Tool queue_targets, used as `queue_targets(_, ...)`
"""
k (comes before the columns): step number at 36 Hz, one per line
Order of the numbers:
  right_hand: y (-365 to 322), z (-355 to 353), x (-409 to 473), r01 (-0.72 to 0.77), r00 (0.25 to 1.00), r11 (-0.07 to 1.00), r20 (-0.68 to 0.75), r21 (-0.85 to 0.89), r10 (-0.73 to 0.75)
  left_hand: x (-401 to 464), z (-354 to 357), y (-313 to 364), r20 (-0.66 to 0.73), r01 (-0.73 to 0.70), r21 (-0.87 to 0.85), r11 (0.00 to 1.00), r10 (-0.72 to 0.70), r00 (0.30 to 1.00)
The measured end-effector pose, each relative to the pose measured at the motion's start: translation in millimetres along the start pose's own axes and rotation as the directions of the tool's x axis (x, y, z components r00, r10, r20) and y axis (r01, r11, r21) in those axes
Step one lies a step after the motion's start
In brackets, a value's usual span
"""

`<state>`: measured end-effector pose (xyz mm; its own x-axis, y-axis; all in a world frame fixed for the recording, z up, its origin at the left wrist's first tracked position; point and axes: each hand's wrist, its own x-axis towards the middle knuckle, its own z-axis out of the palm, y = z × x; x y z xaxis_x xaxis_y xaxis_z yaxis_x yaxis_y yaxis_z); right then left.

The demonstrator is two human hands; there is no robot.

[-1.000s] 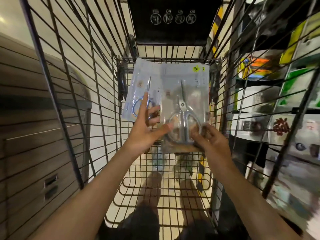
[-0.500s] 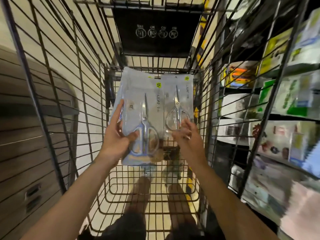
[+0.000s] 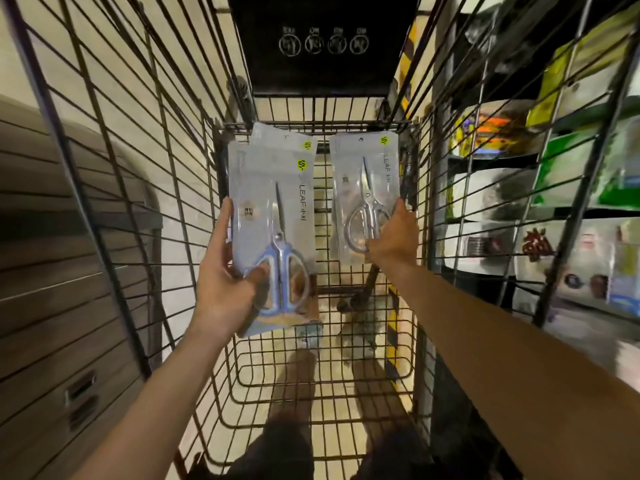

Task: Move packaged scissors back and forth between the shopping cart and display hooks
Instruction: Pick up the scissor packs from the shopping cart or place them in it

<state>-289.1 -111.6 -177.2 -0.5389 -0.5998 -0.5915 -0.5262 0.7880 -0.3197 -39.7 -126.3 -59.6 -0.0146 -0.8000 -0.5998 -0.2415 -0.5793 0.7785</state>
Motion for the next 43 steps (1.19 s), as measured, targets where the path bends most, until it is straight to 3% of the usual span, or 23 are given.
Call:
queue_targets(6,-1.7,-4.4,-6.8,-0.054,0.998,0.987,-0.016,0.152,0.058,0.6,-2.4,5.0,-0.013,-0.073,-0.024,0.997,0.073,0.997)
queue_targets(10,-3.7,-16.4,-9.6,-0.001,0.999,0.98,-0.044,0.198,0.01,0.0,-5.2,5.3,0.007,-0.081,-0.032,0.996,0.081,0.997)
queue_targets(15,-7.9,-26.3,-14.5,0.056,0.992,0.952,0.095,0.301,-0.088,-1.5,-8.0,0.4,0.011,-0.088,-0.002,0.996,0.088,0.996)
queue_targets(19,-15.4,-35.1,-21.0,-0.093,0.961,0.916,0.275,0.391,-0.02,-9.4,-9.4,2.1,0.026,-0.112,0.026,0.993,0.111,0.993)
queue_targets(23,-21.3,-53.8,-46.1,-0.134,0.949,0.871,0.314,0.473,-0.024,-27.5,-15.7,19.0,0.063,-0.123,0.014,0.992,0.122,0.991)
queue_targets(32,-14.9,-166.2,-191.3,-0.052,0.952,0.744,0.259,0.666,-0.165,-100.5,-57.9,107.3,0.163,-0.193,0.048,0.98,0.183,0.97)
queue_targets(37,7.6,-213.6,-268.5,-0.04,0.971,0.707,0.196,0.706,-0.14,-147.3,-68.3,150.7,0.208,-0.242,0.026,0.97,0.232,0.95)
queue_targets(43,38.5,-242.4,-351.2,0.139,0.958,0.596,0.045,0.791,-0.282,-198.3,-64.3,183.1,0.344,-0.325,0.038,0.945,0.293,0.892)
